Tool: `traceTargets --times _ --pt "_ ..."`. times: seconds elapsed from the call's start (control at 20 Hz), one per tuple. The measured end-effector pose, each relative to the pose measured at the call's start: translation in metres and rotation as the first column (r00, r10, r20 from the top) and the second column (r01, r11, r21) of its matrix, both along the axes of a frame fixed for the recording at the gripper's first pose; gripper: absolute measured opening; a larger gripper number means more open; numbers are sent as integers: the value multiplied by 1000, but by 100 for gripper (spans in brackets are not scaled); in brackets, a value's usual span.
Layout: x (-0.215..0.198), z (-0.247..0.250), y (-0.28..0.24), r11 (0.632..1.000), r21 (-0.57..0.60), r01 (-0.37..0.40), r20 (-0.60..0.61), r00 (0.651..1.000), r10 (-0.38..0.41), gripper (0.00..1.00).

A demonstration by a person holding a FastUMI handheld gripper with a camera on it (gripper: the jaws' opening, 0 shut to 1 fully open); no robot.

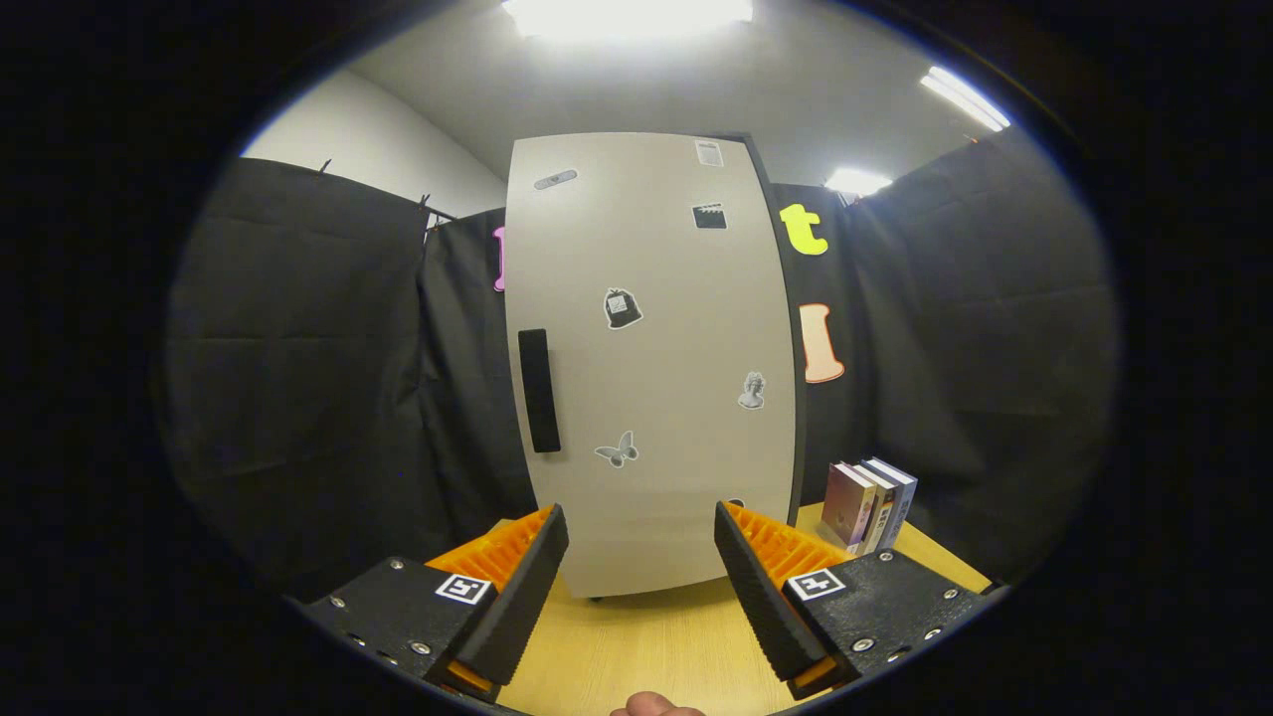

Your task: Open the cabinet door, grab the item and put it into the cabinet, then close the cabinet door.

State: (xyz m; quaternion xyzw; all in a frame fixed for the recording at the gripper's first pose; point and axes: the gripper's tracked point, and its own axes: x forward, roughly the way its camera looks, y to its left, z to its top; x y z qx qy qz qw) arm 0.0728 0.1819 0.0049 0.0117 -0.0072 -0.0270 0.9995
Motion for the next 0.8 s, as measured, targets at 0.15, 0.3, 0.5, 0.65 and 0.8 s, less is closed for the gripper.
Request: traceTargets --times 0.15,0.3,0.5,0.65,0.8 --pt "0 -1 -2 1000 13 1 -2 1000 -1 92" --pt "0 -3 -4 1000 25 5 -12 1000 -5 92" --pt "-2 -1 -5 999 32 10 -3 1000 -9 92" --pt "-4 1 -5 1000 1 2 0 1000 -2 92" --pt "-6 3 -5 1000 -29 0 8 1000 0 92"
